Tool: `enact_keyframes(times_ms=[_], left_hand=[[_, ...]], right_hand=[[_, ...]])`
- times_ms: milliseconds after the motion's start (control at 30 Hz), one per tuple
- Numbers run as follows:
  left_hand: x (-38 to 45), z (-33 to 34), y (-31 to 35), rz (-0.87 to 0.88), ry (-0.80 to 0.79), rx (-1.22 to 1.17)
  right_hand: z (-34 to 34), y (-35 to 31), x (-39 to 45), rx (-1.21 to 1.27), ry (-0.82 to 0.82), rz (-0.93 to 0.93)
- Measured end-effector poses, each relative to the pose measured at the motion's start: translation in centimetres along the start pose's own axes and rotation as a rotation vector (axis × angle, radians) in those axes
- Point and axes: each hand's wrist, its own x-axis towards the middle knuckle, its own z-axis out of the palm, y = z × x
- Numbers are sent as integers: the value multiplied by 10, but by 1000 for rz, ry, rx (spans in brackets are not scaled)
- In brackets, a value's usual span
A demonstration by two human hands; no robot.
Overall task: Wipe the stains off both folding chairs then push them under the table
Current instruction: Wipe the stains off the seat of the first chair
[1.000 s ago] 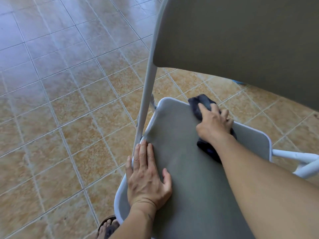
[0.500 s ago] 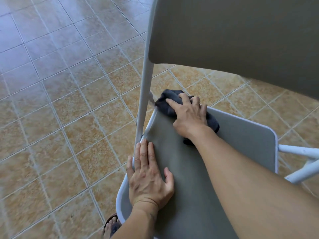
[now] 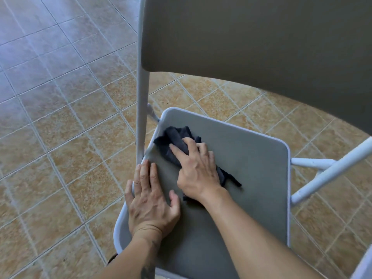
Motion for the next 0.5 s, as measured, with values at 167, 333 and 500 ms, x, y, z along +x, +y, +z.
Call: enact_keyframes(times_ms=[167,333,500], left_hand=[[0,-2,2,-1,8,14],[-1,-4,5,-7,16,17],[-2,-5,8,-10,12,35]], right_hand=[[-1,79,-44,-36,132,256],[-5,110,-72,-6,240,684],[-5,62,-68,136,217,667]])
